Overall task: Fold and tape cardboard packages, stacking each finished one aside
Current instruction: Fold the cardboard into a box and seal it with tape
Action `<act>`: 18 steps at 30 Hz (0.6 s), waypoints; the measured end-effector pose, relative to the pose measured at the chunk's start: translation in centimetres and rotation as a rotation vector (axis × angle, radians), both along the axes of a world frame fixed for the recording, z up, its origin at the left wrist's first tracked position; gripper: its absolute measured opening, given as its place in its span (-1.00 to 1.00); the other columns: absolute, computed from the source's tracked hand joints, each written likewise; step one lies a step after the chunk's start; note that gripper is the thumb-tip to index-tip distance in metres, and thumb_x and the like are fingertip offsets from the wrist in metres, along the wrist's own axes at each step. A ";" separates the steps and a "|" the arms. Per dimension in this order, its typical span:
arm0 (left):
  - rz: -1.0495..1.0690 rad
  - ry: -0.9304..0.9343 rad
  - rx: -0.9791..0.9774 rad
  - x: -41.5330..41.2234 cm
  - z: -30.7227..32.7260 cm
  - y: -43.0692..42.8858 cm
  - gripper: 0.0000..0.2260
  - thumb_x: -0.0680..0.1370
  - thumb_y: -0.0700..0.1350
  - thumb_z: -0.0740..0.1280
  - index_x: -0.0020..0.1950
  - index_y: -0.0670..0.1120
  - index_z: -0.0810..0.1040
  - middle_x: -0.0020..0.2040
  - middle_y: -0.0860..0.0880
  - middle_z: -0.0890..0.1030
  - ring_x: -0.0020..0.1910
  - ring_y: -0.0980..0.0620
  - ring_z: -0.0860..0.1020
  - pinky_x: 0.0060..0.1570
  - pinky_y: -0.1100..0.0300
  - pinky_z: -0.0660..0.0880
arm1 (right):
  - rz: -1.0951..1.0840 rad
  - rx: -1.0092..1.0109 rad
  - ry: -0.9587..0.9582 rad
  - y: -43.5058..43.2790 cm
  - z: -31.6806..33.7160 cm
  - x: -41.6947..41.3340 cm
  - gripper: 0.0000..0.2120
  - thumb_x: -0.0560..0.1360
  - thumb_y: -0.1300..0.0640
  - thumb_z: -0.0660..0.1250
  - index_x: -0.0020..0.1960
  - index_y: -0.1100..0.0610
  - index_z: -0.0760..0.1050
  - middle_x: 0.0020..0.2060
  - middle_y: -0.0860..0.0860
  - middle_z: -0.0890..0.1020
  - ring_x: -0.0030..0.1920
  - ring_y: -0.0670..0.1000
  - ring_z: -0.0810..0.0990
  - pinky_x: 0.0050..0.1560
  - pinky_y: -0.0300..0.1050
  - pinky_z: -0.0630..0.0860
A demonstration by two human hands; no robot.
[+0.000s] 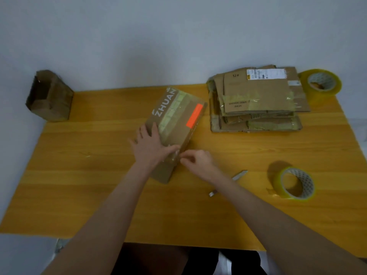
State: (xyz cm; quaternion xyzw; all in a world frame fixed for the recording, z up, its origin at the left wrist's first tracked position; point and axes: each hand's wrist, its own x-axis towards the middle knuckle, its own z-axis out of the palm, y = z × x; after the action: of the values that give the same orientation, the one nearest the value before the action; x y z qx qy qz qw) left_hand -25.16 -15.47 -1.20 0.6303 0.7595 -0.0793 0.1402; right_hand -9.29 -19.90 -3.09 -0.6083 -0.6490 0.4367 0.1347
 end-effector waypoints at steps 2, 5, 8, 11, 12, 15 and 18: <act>-0.079 0.041 -0.067 0.4 -0.6 -0.5 0.08 0.29 0.49 0.28 0.56 -0.01 -0.17 0.56 -0.17 -0.19 0.53 -0.20 -0.16 0.40 -0.35 -0.01 | -0.186 0.044 -0.006 1.4 0.8 1.3 -0.80 0.58 0.03 0.28 0.15 0.02 0.59 0.04 -0.05 0.65 0.01 -0.05 0.59 -0.02 -0.17 0.51; -0.136 0.012 -0.084 0.8 -1.3 -1.3 0.01 0.36 0.40 0.31 0.56 -0.01 -0.17 0.56 -0.12 -0.22 0.53 -0.20 -0.21 0.39 -0.37 0.03 | -0.413 0.159 -0.030 4.9 1.5 3.8 -0.74 0.54 0.06 0.33 0.21 0.05 0.50 0.11 0.01 0.57 0.10 0.03 0.57 0.08 -0.08 0.51; -0.149 -0.057 -0.015 0.0 -1.7 -2.0 -0.06 0.38 0.33 0.35 0.56 0.02 -0.08 0.57 -0.08 -0.17 0.53 -0.16 -0.18 0.40 -0.35 0.04 | -0.381 0.131 -0.052 8.8 2.2 4.5 -0.45 0.52 -0.02 0.35 0.43 0.14 0.31 0.34 0.08 0.43 0.32 0.10 0.44 0.29 0.04 0.40; 0.089 -0.311 0.275 -0.8 -2.2 -3.4 -0.09 0.36 0.24 0.44 0.55 0.02 0.03 0.56 -0.13 -0.07 0.52 -0.16 -0.02 0.42 -0.21 0.10 | -0.286 0.059 -0.022 11.6 2.4 3.9 -0.32 0.53 -0.07 0.34 0.50 0.22 0.17 0.44 0.13 0.33 0.41 0.15 0.32 0.36 0.04 0.30; 0.233 -0.438 0.335 -0.8 -2.4 -3.7 -0.08 0.36 0.19 0.47 0.56 -0.03 0.03 0.55 -0.14 -0.02 0.52 -0.16 0.03 0.42 -0.15 0.14 | -0.262 0.021 0.007 12.0 2.4 3.6 -0.34 0.54 -0.07 0.33 0.49 0.22 0.19 0.42 0.13 0.36 0.40 0.16 0.34 0.34 0.03 0.31; 0.604 -0.825 0.330 -0.4 -2.5 -3.9 -0.19 0.43 0.02 0.48 0.53 -0.10 0.11 0.45 -0.12 0.32 0.42 -0.13 0.31 0.35 -0.03 0.33 | -0.212 -0.086 0.055 12.0 1.8 3.2 -0.42 0.53 -0.11 0.32 0.43 0.16 0.30 0.30 0.11 0.48 0.31 0.15 0.44 0.32 0.07 0.38; 0.690 -0.854 0.425 -1.3 -1.0 -3.2 -0.38 0.47 -0.05 0.43 0.47 -0.05 0.25 0.31 -0.06 0.48 0.27 -0.09 0.47 0.27 -0.07 0.43 | -0.347 -0.016 0.163 10.8 1.6 3.1 -0.54 0.50 -0.16 0.34 0.22 0.15 0.43 0.07 0.04 0.56 0.12 0.08 0.54 0.16 0.00 0.48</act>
State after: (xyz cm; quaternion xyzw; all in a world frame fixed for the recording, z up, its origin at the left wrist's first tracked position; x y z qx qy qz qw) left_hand -26.46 -18.65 -2.17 0.3373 0.7961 0.3858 0.3220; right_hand -6.20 -9.09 -1.52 -0.6748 -0.5178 0.4597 0.2554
